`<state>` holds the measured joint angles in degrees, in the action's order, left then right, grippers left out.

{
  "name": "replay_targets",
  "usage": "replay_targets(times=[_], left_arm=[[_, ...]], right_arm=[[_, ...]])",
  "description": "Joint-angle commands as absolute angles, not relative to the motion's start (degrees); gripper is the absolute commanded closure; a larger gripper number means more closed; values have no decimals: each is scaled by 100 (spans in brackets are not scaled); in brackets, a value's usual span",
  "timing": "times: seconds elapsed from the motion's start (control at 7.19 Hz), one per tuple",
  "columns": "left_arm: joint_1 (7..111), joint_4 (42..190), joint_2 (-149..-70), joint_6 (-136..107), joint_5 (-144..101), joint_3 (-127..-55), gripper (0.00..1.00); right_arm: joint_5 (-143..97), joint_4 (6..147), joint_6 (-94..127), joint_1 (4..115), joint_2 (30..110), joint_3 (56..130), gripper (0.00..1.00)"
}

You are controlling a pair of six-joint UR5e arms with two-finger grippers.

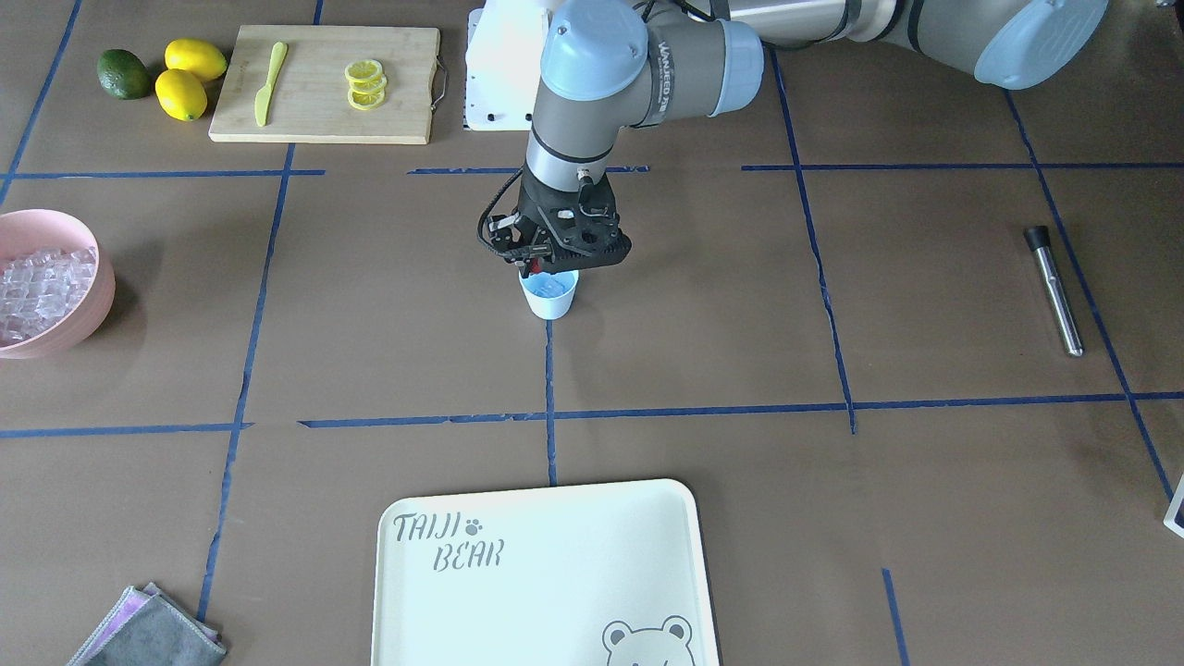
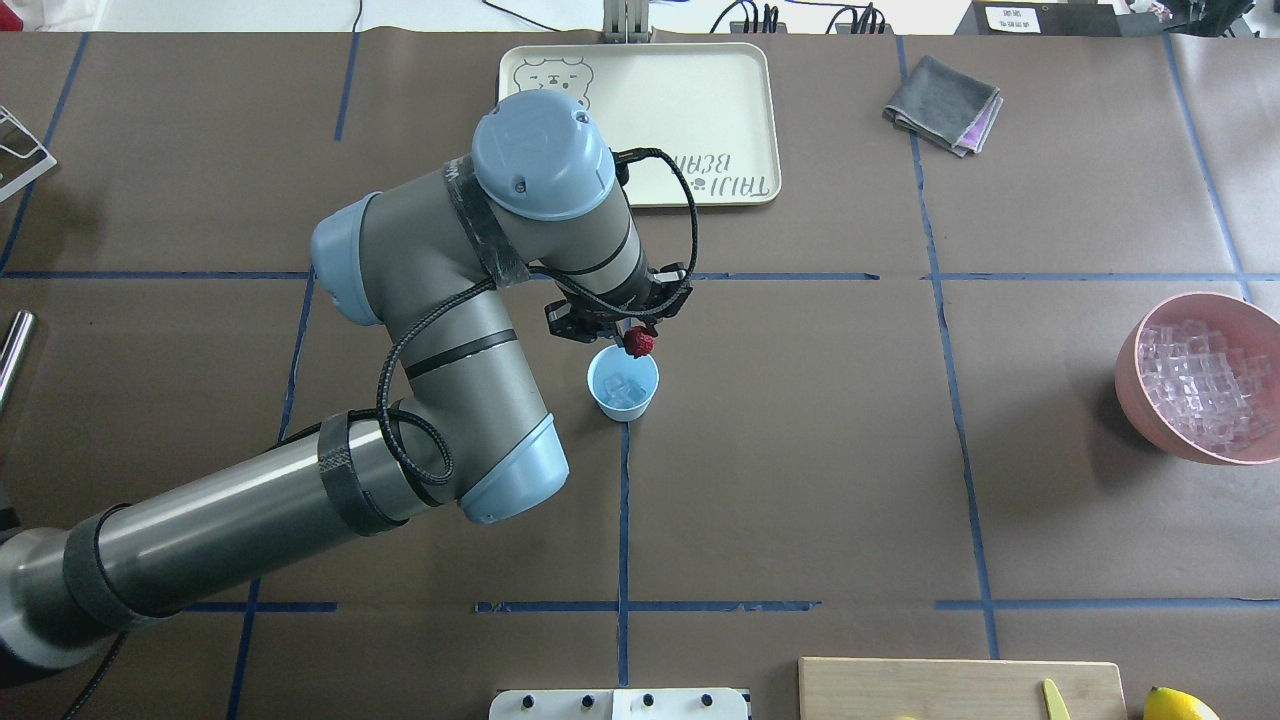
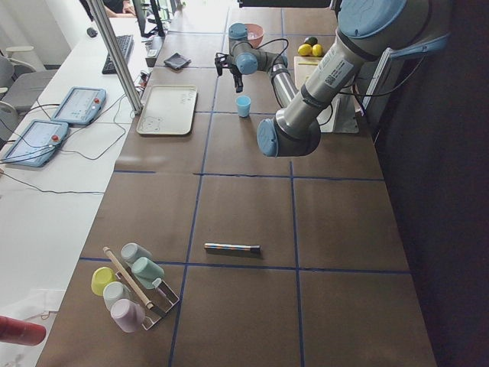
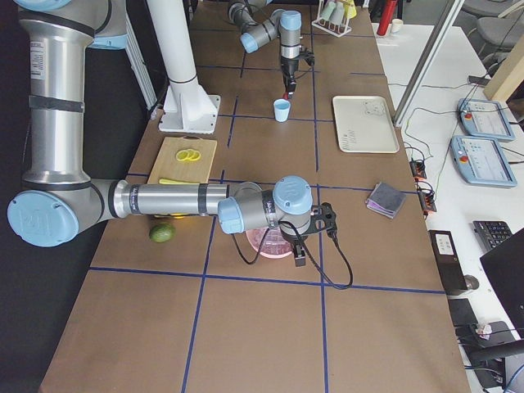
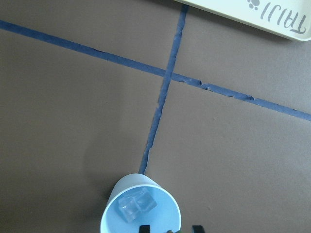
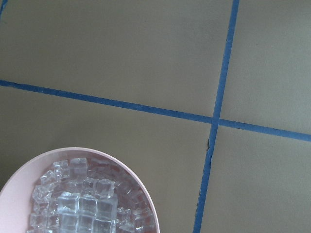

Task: Mash ice and strawberries in cup
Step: 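Carry the strawberry with the left gripper over the light-blue cup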

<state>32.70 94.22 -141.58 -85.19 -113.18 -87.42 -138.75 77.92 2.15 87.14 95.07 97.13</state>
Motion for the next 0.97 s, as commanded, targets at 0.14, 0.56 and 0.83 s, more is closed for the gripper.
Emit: replay_targets(times=[0.14,0.56,0.83], left_arm=[[3226,9501,-14124,-8508,-11311,-8604,100],[3217,9466,-14002,-8508,-11312,-8657,100],[3199,9448,-13984,-8508,-11312,-8666,99]], right_arm=[[-13887,7805,237,8719,9501,9721,1],[-13887,7805,246,8719,9501,9729,1],[-13878,7805,246,8719,9492,9729,1]])
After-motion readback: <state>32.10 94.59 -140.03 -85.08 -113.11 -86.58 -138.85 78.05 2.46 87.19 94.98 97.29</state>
